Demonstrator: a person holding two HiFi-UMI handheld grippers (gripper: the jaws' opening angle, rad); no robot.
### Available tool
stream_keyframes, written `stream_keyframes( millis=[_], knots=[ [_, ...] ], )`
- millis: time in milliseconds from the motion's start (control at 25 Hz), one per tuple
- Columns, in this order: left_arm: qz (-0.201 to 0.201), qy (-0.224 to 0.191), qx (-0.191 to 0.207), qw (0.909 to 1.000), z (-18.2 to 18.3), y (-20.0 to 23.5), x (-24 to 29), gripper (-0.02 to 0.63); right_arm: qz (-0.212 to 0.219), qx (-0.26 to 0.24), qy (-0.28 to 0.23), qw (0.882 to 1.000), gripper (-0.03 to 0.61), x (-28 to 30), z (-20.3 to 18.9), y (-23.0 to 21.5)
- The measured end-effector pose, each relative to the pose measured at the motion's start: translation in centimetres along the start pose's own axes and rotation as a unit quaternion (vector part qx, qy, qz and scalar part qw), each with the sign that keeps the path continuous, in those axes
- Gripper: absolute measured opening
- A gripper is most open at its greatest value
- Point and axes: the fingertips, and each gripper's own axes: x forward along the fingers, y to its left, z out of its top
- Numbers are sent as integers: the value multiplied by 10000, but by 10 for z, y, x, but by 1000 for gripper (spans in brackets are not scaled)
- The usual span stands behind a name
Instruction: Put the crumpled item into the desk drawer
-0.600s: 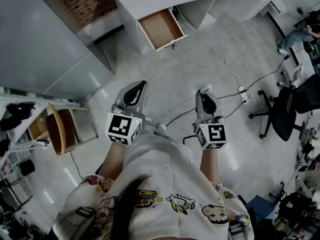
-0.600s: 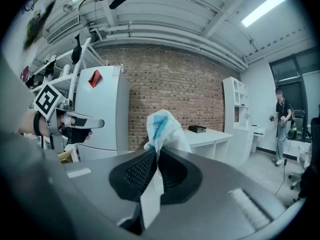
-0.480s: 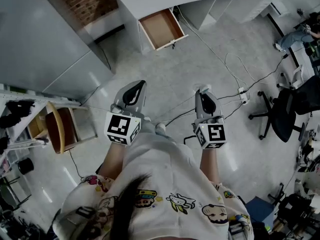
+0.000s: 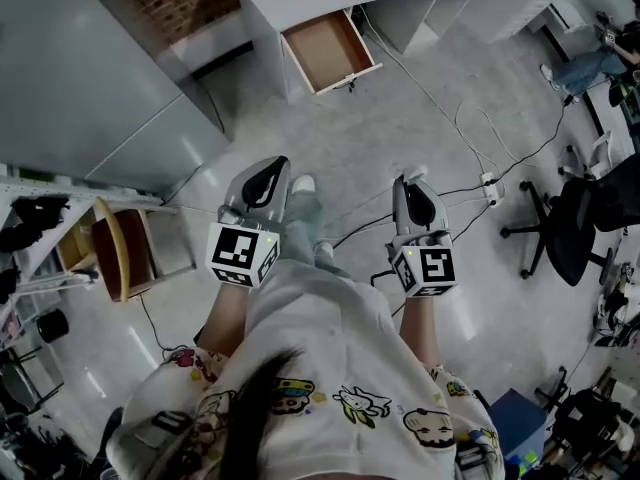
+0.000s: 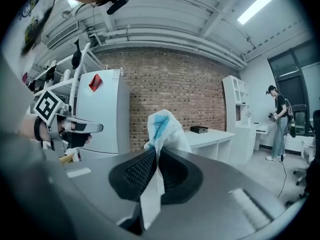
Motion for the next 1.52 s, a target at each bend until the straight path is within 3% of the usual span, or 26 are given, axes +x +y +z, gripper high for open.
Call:
stream_keyframes(
  millis=[240, 800, 1280, 1520],
  knots=[
    [-45, -51, -11, 10000, 10, 29, 44, 0, -4, 36, 25, 10000, 23, 46, 8, -18],
    [-145, 101, -21, 9998, 50, 135, 190, 0, 11, 131, 190, 9997, 25, 213, 43, -74],
    [-488, 140, 67, 9987, 56, 182, 237, 0, -490, 297, 185, 9982, 25, 271, 51, -92],
    [-476, 237, -51, 9986, 49, 192, 252, 0, -457, 296, 415, 9977, 25, 287, 44, -98]
  ],
)
